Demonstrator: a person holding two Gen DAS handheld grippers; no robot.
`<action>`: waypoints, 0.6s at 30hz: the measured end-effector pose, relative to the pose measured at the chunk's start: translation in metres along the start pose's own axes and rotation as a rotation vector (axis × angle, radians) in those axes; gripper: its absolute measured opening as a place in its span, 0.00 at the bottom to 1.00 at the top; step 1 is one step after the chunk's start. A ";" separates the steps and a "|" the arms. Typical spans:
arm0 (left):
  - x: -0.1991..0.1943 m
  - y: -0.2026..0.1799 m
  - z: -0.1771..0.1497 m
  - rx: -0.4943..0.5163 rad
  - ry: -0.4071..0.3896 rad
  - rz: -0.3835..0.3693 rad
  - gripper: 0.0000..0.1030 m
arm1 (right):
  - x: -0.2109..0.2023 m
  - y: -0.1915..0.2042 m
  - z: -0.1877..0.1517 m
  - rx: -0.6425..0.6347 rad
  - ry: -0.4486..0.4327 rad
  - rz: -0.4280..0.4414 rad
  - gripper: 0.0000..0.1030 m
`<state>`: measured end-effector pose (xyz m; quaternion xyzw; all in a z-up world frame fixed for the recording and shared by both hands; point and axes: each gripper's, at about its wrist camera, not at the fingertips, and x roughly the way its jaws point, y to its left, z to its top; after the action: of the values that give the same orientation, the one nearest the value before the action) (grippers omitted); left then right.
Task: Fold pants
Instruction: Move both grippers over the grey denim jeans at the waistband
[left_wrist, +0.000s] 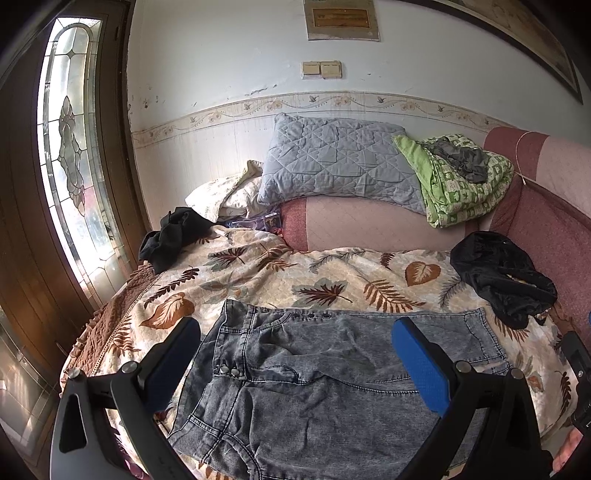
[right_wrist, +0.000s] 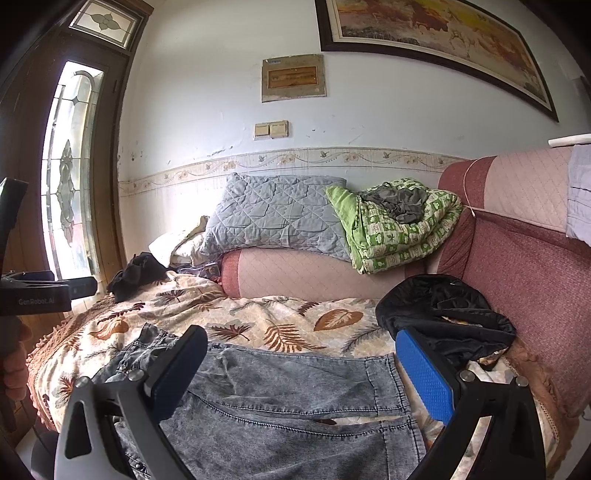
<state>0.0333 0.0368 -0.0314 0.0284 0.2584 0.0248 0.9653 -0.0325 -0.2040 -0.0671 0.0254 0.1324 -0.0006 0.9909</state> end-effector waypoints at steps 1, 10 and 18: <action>-0.001 0.000 0.000 -0.001 0.000 0.001 1.00 | -0.001 0.000 0.000 0.001 -0.001 -0.001 1.00; -0.007 0.001 -0.001 0.005 -0.008 0.001 1.00 | -0.009 0.002 0.004 0.004 -0.013 0.002 1.00; -0.010 0.001 -0.004 0.003 -0.013 0.001 1.00 | -0.012 0.002 0.005 0.002 -0.013 -0.001 1.00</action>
<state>0.0225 0.0370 -0.0292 0.0304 0.2522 0.0246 0.9669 -0.0427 -0.2022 -0.0591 0.0265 0.1260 -0.0013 0.9917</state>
